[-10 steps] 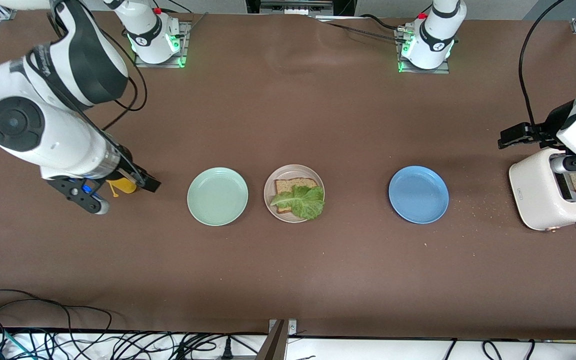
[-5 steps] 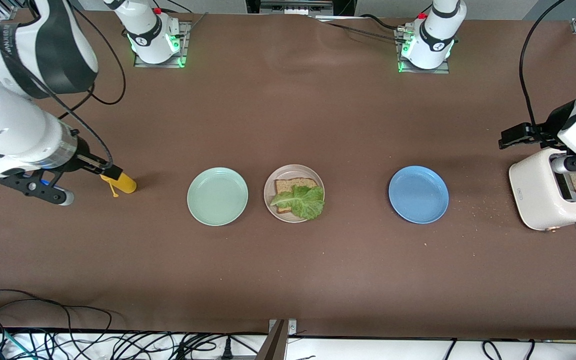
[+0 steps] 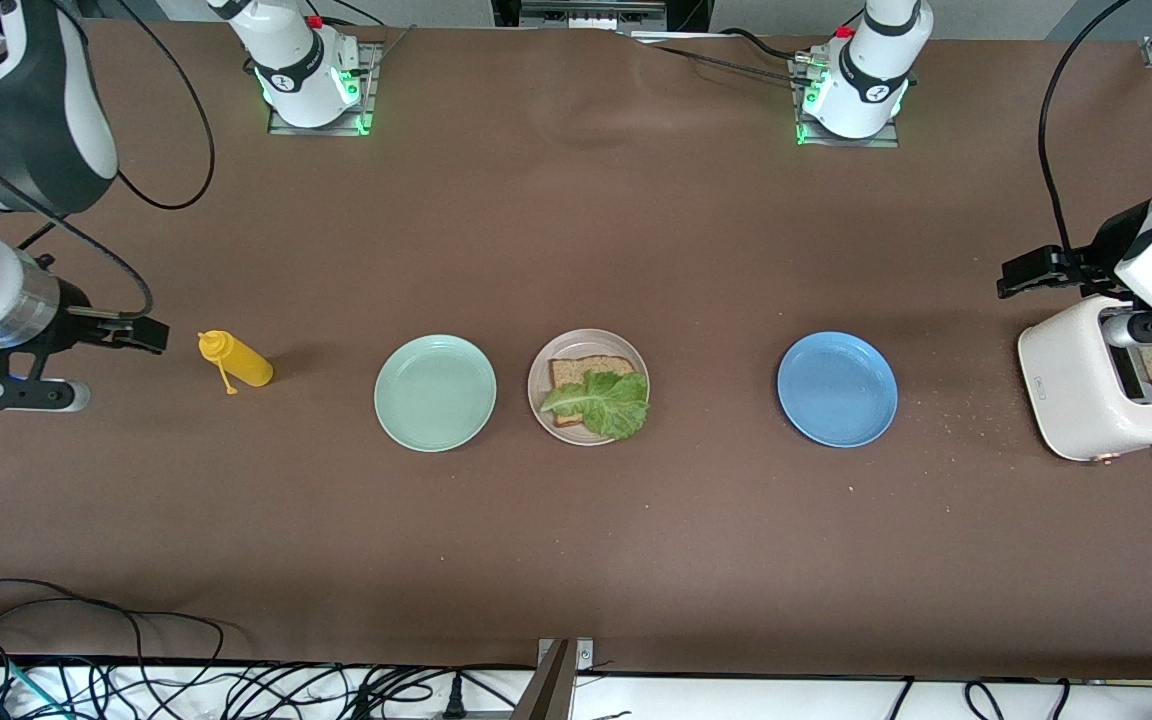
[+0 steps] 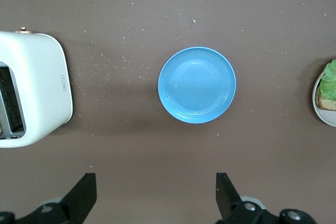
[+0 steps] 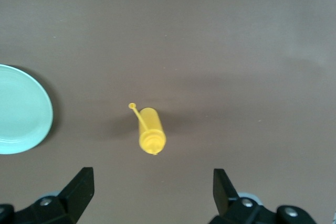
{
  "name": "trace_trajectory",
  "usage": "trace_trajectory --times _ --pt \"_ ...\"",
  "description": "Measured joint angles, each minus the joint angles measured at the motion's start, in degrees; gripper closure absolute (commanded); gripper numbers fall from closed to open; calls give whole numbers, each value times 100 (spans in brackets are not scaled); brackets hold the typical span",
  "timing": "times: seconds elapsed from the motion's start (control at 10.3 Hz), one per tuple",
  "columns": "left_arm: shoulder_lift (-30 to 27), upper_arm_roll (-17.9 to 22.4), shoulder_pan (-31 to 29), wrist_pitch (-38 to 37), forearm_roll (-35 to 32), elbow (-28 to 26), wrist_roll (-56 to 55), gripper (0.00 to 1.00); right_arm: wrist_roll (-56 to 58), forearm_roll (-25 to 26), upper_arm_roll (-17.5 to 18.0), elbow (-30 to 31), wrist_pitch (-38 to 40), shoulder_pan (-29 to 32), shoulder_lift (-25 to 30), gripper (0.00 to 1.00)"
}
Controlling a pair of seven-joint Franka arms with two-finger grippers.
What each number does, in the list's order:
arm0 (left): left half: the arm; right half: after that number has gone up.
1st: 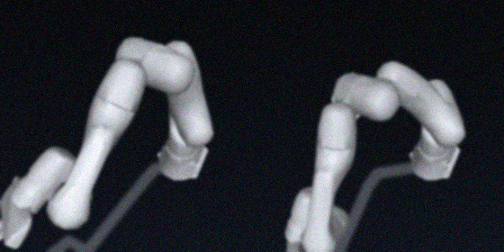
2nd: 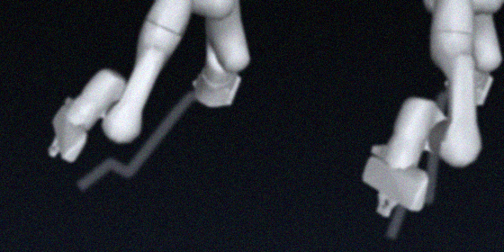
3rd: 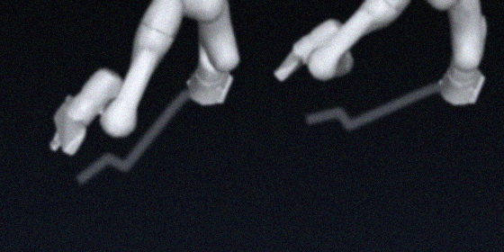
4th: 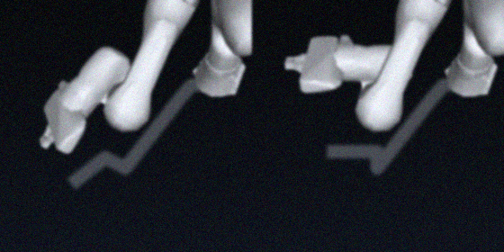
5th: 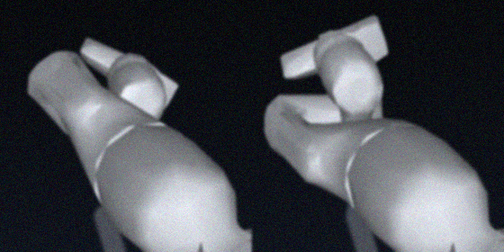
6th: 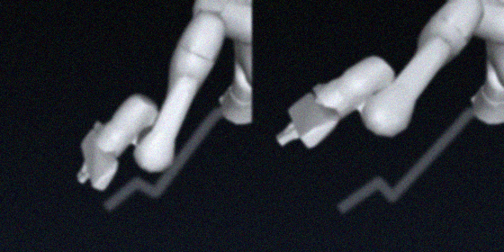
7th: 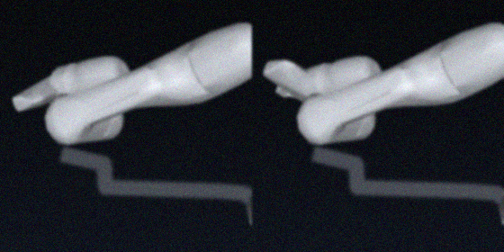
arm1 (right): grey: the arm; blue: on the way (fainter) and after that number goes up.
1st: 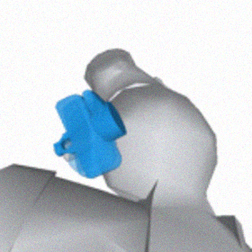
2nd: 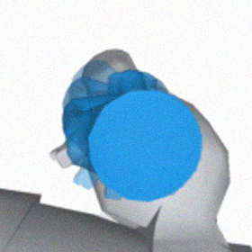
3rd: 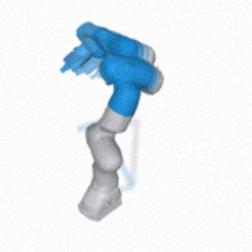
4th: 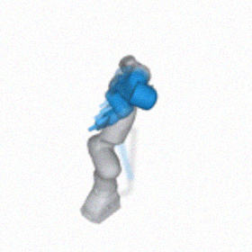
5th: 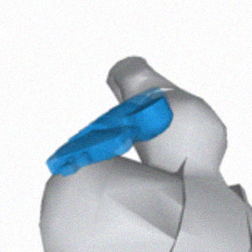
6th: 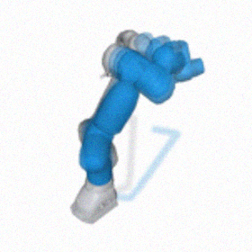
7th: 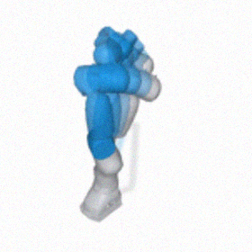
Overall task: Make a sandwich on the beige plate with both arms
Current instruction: 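Move the open right gripper down around the yellow mustard bottle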
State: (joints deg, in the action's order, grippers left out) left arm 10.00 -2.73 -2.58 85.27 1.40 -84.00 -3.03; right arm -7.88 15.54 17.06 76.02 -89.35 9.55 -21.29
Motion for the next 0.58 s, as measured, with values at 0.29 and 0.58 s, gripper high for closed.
trace_trajectory --times 0.29,0.58 --pt "2 -2 2 0 0 0 0 0 186 -1 -94 -237 12 93 -45 0" --pt "3 -3 5 0 0 0 0 0 189 -91 -98 -261 38 134 -94 0"
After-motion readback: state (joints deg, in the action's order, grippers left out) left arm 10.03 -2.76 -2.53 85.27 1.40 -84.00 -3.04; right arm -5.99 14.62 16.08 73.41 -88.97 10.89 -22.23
